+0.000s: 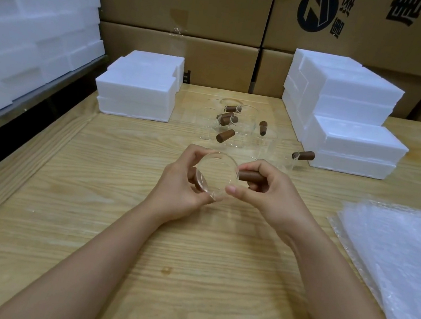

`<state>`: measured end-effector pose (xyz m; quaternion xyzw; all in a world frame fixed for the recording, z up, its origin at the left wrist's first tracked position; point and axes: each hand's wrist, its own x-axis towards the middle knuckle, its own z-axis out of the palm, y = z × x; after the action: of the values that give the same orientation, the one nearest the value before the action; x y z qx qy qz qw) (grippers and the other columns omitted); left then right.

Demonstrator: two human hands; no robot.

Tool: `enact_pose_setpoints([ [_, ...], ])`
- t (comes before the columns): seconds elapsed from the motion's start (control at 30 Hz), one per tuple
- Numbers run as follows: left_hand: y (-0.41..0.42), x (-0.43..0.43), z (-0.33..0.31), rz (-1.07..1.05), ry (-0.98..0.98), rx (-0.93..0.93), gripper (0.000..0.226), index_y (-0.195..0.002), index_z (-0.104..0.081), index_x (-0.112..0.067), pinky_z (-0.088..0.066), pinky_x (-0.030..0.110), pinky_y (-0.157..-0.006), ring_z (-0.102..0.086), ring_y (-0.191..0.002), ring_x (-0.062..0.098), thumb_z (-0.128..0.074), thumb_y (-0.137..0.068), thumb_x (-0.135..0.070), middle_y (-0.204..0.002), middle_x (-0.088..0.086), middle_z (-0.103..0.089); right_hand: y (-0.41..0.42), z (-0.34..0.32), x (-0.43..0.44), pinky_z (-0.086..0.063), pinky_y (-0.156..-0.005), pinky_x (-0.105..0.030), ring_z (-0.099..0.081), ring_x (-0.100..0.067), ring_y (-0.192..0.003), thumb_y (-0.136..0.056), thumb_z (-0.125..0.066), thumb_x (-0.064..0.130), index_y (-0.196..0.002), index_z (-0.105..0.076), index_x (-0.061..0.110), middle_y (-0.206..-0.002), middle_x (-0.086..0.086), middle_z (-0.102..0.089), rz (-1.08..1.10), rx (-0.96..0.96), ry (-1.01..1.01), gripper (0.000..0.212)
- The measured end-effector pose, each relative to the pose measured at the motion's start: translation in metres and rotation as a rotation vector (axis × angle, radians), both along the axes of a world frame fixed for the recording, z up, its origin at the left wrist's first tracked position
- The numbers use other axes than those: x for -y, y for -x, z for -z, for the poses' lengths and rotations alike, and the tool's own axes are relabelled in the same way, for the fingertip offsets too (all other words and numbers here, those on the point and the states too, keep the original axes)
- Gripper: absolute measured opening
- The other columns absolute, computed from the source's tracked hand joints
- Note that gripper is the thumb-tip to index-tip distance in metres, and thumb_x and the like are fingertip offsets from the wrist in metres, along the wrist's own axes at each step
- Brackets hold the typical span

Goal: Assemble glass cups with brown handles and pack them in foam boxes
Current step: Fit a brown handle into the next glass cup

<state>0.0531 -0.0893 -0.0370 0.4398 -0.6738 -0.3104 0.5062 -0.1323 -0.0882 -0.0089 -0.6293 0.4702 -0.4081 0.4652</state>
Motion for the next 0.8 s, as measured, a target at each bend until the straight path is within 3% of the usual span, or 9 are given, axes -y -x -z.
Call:
enact_pose_setpoints([
  [0.1,0.0,-0.001,-0.001,0.018,-0.003,-0.001,0.069,-0.107,-0.05,-0.042,-0.059,0.032,-0.074,-0.067,-0.091,0.002,-0.09,-0.062,-0.007,-0.107,-0.029,-0.064,0.002,0.001,0.002,-0.044,-0.057,-0.01,-0.058,0.006,-0.063,-0.07,-0.08,0.027,-0.088,-0.068,0.025,-0.08,0.014,-0.072,-0.004,0.043,-0.002,0.022],
  [0.23,0.001,-0.001,-0.001,0.012,0.007,0.027,0.074,-0.103,-0.049,-0.056,-0.057,0.038,-0.076,-0.067,-0.088,0.008,-0.089,-0.061,-0.011,-0.11,-0.024,-0.064,0.0,0.003,0.003,-0.041,-0.052,-0.013,-0.053,0.003,-0.055,-0.08,-0.072,0.03,-0.083,-0.068,0.023,-0.06,0.018,-0.063,0.06,0.065,-0.015,0.009],
  [0.37,0.002,0.0,0.002,-0.014,0.027,0.085,0.076,-0.109,-0.049,-0.055,-0.056,0.046,-0.073,-0.066,-0.08,0.024,-0.088,-0.062,-0.009,-0.109,-0.016,-0.065,-0.008,0.006,0.001,-0.038,-0.052,-0.015,-0.048,0.003,-0.05,-0.08,-0.071,0.039,-0.073,-0.065,0.021,-0.055,0.017,-0.055,0.156,0.129,-0.044,0.02],
  [0.47,0.003,0.001,0.004,-0.029,0.055,0.141,0.073,-0.115,-0.049,-0.048,-0.056,0.045,-0.071,-0.064,-0.072,0.021,-0.086,-0.064,-0.01,-0.105,0.004,-0.068,-0.017,0.01,0.0,-0.035,-0.056,-0.018,-0.045,0.003,-0.045,-0.078,-0.07,0.048,-0.065,-0.06,0.021,-0.048,0.019,-0.05,0.271,0.157,-0.054,0.031],
  [0.53,0.004,0.0,0.004,-0.034,0.089,0.189,0.073,-0.114,-0.047,-0.049,-0.055,0.036,-0.071,-0.062,-0.067,0.016,-0.084,-0.066,-0.01,-0.103,0.011,-0.068,-0.023,0.012,-0.001,-0.033,-0.057,-0.019,-0.044,0.004,-0.045,-0.073,-0.07,0.056,-0.066,-0.057,0.021,-0.046,0.021,-0.047,0.354,0.145,-0.055,0.038],
  [0.57,0.005,0.0,0.005,-0.034,0.111,0.215,0.073,-0.113,-0.045,-0.049,-0.054,0.029,-0.071,-0.061,-0.066,0.014,-0.083,-0.066,-0.009,-0.103,0.01,-0.069,-0.026,0.012,-0.003,-0.033,-0.059,-0.018,-0.047,0.004,-0.049,-0.068,-0.07,0.06,-0.067,-0.056,0.021,-0.049,0.022,-0.049,0.388,0.136,-0.05,0.042],
  [0.63,0.006,0.0,0.005,-0.029,0.155,0.263,0.071,-0.113,-0.046,-0.047,-0.049,0.016,-0.067,-0.059,-0.065,0.01,-0.081,-0.067,-0.005,-0.107,-0.005,-0.068,-0.033,0.014,-0.004,-0.036,-0.063,-0.018,-0.051,0.001,-0.065,-0.06,-0.07,0.067,-0.073,-0.055,0.019,-0.074,0.016,-0.056,0.439,0.094,-0.033,0.052],
  [0.7,0.007,-0.001,0.006,-0.028,0.166,0.299,0.066,-0.119,-0.053,-0.034,-0.044,0.01,-0.065,-0.057,-0.065,0.007,-0.079,-0.066,-0.003,-0.112,-0.021,-0.062,-0.038,0.015,-0.006,-0.04,-0.068,-0.019,-0.051,-0.006,-0.076,-0.055,-0.071,0.07,-0.082,-0.052,0.019,-0.099,0.006,-0.045,0.46,0.018,-0.034,0.06],
  [0.8,0.005,-0.001,0.008,-0.048,0.131,0.3,0.066,-0.125,-0.055,-0.025,-0.045,0.01,-0.065,-0.057,-0.067,0.007,-0.08,-0.067,-0.006,-0.109,-0.004,-0.067,-0.041,0.015,-0.009,-0.04,-0.078,-0.016,-0.048,-0.006,-0.089,-0.048,-0.074,0.066,-0.096,-0.045,0.022,-0.104,0.008,-0.03,0.419,-0.081,-0.01,0.072],
])
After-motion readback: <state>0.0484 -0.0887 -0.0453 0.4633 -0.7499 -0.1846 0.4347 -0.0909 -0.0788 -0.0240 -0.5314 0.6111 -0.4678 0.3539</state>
